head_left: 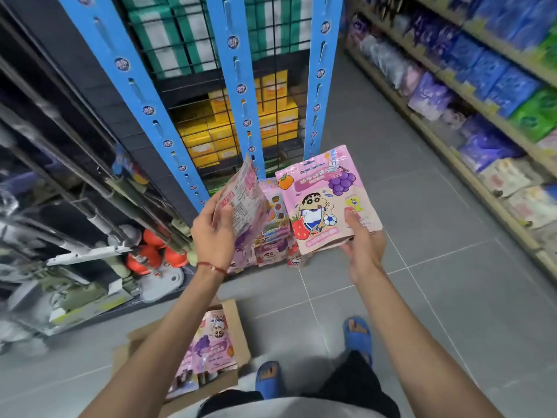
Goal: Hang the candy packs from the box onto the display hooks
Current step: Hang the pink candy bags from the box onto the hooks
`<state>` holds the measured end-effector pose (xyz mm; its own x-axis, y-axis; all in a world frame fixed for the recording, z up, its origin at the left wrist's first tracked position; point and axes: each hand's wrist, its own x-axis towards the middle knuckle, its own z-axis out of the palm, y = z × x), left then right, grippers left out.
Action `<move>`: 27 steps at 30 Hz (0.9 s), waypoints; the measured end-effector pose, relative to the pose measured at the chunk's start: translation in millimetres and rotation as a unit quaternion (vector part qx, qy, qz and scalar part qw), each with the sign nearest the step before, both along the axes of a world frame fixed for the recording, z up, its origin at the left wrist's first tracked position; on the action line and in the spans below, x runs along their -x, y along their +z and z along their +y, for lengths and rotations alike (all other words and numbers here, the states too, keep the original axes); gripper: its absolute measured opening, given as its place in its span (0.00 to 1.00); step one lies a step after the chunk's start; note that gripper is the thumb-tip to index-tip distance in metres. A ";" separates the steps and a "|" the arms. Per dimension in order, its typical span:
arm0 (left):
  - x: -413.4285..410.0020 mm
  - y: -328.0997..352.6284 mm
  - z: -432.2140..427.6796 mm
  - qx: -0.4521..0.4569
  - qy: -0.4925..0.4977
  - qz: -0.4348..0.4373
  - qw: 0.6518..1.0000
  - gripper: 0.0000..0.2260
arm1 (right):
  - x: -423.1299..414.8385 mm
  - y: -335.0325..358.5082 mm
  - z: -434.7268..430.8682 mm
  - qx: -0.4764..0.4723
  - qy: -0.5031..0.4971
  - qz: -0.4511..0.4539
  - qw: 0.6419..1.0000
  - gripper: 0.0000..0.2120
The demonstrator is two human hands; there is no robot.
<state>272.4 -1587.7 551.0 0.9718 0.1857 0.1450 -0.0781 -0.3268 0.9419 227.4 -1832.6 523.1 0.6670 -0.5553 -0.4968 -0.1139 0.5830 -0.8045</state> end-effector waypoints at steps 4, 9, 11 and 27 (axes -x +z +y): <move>-6.9 -1.2 -36.0 -0.010 0.053 -0.005 0.999 0.15 | -34.9 -3.8 -36.8 -0.009 0.047 0.008 0.999 0.17; -3.5 -5.8 -83.0 -0.010 0.144 0.010 0.989 0.19 | -68.0 -7.0 -87.2 0.000 0.113 0.010 0.994 0.17; -0.8 -4.4 -99.2 -0.010 0.165 0.015 0.986 0.19 | -74.5 -11.4 -101.3 0.003 0.131 0.022 0.991 0.16; 3.7 -16.8 -124.6 0.002 0.215 0.053 0.975 0.14 | -93.2 -38.9 -111.1 -0.061 0.136 0.073 0.986 0.16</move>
<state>268.7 -1712.4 534.2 0.8133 0.5801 0.0458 0.1642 -0.3043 0.9383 320.6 -1943.7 484.2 0.6991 -0.2966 -0.6506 -0.3890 0.6058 -0.6941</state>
